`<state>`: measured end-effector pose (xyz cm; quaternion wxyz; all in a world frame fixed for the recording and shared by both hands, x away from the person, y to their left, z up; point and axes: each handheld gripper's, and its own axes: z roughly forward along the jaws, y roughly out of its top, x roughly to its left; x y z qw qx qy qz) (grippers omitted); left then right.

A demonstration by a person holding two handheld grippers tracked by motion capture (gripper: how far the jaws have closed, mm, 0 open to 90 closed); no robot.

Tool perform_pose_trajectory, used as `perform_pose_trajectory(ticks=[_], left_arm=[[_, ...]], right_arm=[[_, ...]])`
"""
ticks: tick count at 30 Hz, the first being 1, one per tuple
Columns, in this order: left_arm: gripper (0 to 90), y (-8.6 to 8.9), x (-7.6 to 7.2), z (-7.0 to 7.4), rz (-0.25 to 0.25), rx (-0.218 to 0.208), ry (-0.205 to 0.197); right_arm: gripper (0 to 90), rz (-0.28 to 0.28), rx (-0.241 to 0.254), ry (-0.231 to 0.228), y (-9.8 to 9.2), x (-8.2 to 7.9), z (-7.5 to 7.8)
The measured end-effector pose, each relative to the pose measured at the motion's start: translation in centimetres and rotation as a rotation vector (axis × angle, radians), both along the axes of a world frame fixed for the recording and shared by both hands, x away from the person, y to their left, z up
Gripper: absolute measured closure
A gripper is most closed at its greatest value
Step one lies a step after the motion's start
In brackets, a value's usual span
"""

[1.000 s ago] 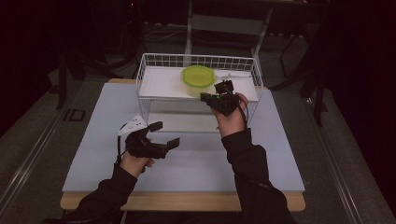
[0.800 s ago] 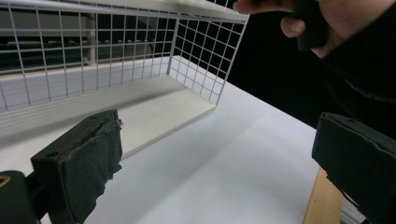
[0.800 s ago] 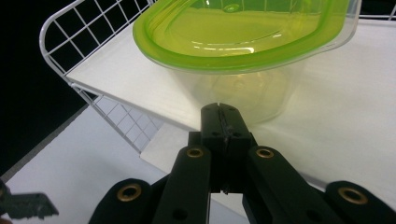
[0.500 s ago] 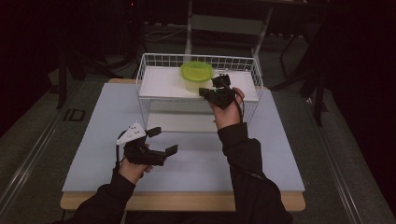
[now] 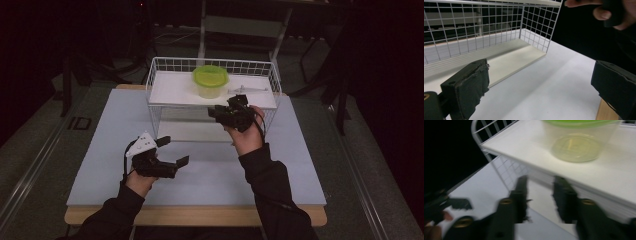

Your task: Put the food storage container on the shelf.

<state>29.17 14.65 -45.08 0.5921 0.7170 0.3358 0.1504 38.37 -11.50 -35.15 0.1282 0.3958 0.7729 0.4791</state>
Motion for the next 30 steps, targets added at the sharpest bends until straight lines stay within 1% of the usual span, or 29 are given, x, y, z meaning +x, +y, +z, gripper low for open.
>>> perform_pose_trajectory(ticks=[1, 3, 5, 6, 8, 10, 11, 12, 14, 15, 18, 19, 21, 22, 25, 26, 28, 30], left_arm=[[2.4, 0.0, 0.0, 0.0, 0.000, 0.000, 0.000], [2.4, 0.0, 0.0, 0.1, -0.004, -0.009, 0.000], [2.4, 0.1, -0.1, 0.3, -0.010, -0.024, 0.003], [2.4, 0.1, -0.2, 0.4, -0.015, -0.027, 0.000], [2.4, 0.2, -0.4, 0.7, -0.031, -0.035, -0.008], [2.4, 0.3, -0.6, 1.0, -0.045, -0.038, -0.016], [2.4, 0.4, -0.8, 1.1, -0.047, -0.039, -0.021], [2.4, 0.5, -0.9, 1.1, -0.053, -0.039, -0.020], [2.4, 0.6, -1.2, 1.0, -0.063, -0.042, -0.021], [2.4, 0.7, -1.3, 1.0, -0.064, -0.033, -0.019], [2.4, 1.1, -1.7, 0.6, -0.077, -0.030, -0.012], [2.4, 1.1, -1.8, 0.5, -0.082, -0.027, -0.012], [2.4, 1.2, -2.0, 0.2, -0.090, -0.003, -0.010], [2.4, 1.2, -2.1, 0.1, -0.097, -0.001, -0.013], [2.4, 1.1, -2.4, -0.2, -0.122, 0.011, -0.009], [2.4, 1.0, -2.4, -0.3, -0.126, 0.018, -0.011], [2.4, 1.0, -2.5, -0.6, -0.147, 0.049, -0.016], [2.4, 1.0, -2.6, -1.0, -0.176, 0.023, -0.016]], right_arm=[[55.2, 0.000, 0.000, 0.000, 0.0, 0.0, 0.0], [47.4, 0.030, -0.011, -0.028, -0.3, -1.2, -0.2], [42.4, 0.054, 0.006, -0.033, -0.6, -2.0, -0.4], [40.0, 0.065, 0.004, -0.039, -0.7, -2.4, -0.6], [30.5, 0.094, -0.003, -0.057, -0.9, -3.2, -1.1], [27.1, 0.125, -0.013, -0.061, -1.1, -4.0, -1.7], [23.4, 0.136, -0.018, -0.066, -1.2, -4.3, -2.0], [21.9, 0.140, -0.021, -0.067, -1.3, -4.7, -2.5], [20.9, 0.152, -0.014, -0.055, -1.6, -5.1, -3.1], [20.2, 0.148, -0.009, -0.052, -1.8, -5.3, -3.5], [19.3, 0.140, -0.003, -0.049, -2.6, -5.9, -4.5], [19.3, 0.129, 0.007, -0.048, -3.1, -6.1, -5.2], [19.2, 0.121, 0.019, -0.037, -3.9, -6.3, -5.9], [19.2, 0.114, 0.019, -0.037, -4.3, -6.4, -6.4], [18.1, 0.117, 0.007, -0.038, -5.2, -6.8, -7.4], [17.9, 0.131, 0.012, -0.033, -5.5, -6.9, -7.9], [17.8, 0.132, 0.001, -0.030, -6.0, -7.1, -8.5], [17.7, 0.136, -0.015, -0.024, -6.4, -7.4, -9.0]])
